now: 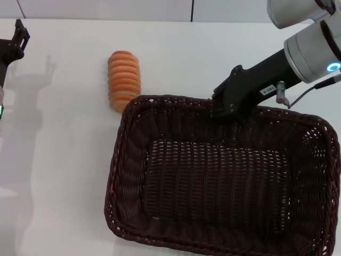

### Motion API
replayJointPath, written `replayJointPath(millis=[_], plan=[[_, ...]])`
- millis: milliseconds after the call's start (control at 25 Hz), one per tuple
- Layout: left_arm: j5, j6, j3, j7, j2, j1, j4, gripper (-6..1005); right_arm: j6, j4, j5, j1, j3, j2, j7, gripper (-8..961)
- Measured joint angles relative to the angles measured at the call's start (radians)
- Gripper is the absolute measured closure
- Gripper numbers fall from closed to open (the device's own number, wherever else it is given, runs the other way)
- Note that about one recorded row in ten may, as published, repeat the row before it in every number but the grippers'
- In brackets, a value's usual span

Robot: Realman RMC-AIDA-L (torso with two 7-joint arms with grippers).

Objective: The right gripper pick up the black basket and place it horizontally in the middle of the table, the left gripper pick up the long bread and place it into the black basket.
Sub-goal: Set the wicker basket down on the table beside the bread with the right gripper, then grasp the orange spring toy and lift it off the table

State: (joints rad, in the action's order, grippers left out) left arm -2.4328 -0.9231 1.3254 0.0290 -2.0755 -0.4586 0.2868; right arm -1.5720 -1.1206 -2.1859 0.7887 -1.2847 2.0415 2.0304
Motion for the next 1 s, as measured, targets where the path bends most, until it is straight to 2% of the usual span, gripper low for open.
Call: replayJointPath(millis=[120,280,400,600,760,880,920,960,1000], plan=[[0.0,0.001,0.0,0.0,0.001,0.0,0.0,188,0.022,-0.04,-0.025,-0.022,-0.013,0.015,-0.001,764],[0.0,0.001,0.0,0.0,0.001,-0.001,0.0,189,0.043,-0.073,-0.035,-0.043,-0.015,0.031,-0.011,698],[0.0,0.001,0.0,0.0,0.001,-0.003,0.0,190,0.054,-0.083,-0.036,-0.048,-0.015,0.033,-0.015,648],[0.0,0.001,-0.001,0.0,0.002,-0.006,0.0,191,0.07,-0.101,-0.035,-0.052,-0.004,0.033,-0.011,457],[0.0,0.0,-0.002,0.0,0.003,-0.008,0.0,192,0.106,-0.15,-0.035,-0.072,0.001,0.033,0.02,380],[-0.001,-0.006,-0.004,0.001,0.005,-0.006,0.009,192,0.189,-0.253,-0.037,-0.133,0.01,0.033,0.059,322],[-0.003,-0.011,-0.004,0.007,0.006,-0.002,0.02,193,0.329,-0.355,-0.026,-0.228,0.013,0.035,0.085,303],[-0.003,-0.011,-0.004,0.007,0.006,-0.002,0.02,193,0.329,-0.355,-0.026,-0.228,0.013,0.035,0.085,284],[-0.004,-0.014,-0.004,0.009,0.006,-0.002,0.023,193,0.413,-0.398,-0.01,-0.284,0.01,0.036,0.092,264]])
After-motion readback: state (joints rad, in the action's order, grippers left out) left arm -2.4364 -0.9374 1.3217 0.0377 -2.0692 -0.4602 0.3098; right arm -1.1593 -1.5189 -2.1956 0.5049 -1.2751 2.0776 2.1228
